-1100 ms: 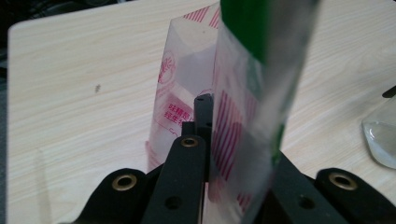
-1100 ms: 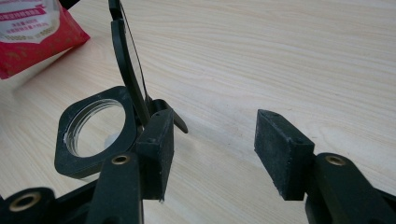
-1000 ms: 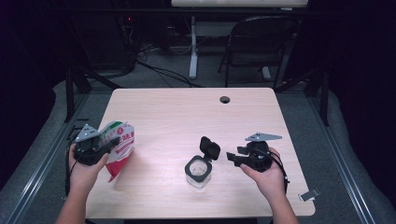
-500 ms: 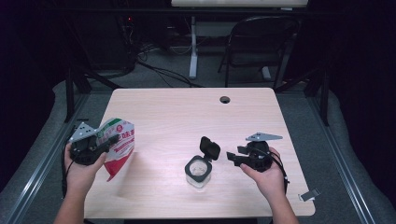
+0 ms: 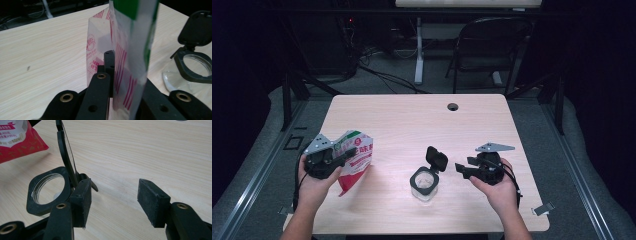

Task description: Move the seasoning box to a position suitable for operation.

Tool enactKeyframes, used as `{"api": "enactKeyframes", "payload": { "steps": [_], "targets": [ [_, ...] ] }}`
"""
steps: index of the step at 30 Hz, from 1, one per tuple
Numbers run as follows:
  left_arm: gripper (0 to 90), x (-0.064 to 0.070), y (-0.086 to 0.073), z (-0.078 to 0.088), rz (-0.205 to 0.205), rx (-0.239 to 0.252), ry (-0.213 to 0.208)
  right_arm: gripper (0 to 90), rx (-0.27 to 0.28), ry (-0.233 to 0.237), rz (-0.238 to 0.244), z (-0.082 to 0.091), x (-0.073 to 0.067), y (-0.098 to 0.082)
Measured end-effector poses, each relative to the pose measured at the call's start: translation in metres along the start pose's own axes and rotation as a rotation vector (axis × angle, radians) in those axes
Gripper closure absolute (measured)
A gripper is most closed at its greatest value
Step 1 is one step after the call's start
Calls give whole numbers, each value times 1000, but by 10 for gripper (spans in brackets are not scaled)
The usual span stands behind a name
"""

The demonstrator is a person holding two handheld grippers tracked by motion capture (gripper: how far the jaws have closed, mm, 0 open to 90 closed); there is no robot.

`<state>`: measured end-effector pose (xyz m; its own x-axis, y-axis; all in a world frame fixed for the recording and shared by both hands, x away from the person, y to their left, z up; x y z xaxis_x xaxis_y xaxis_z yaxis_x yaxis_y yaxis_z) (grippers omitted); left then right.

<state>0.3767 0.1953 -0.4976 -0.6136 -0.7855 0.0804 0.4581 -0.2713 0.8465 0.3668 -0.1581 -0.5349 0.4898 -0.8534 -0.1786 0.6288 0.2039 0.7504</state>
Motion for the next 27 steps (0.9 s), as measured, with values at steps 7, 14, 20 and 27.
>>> {"api": "enactKeyframes", "payload": {
  "steps": [7, 14, 20, 27],
  "targets": [
    [900, 24, 2, -18, -38, -18, -68, 461, 11, -10, -9, 4, 2, -2],
    [900, 42, 4, -30, -63, -11, -114, 562, -6, -8, 2, 7, 0, -8],
    [900, 59, 6, -39, -91, 7, -144, 661, 14, -20, -13, 12, 1, -9],
    [900, 73, -1, -51, -76, -18, -207, 688, 29, -10, -23, 20, 0, -6]
  ]
}}
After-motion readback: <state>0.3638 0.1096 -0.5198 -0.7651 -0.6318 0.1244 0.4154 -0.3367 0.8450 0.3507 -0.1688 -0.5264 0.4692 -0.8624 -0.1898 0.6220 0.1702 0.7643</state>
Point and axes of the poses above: each handheld gripper's, and its own axes: z roughly backward along the jaws, y roughly out of its top, x roughly to its right, the point moved 9 cm from there along -z, roughly forward along the jaws, and after that the axes turned 1 degree about -y, right-handed, at the moved point
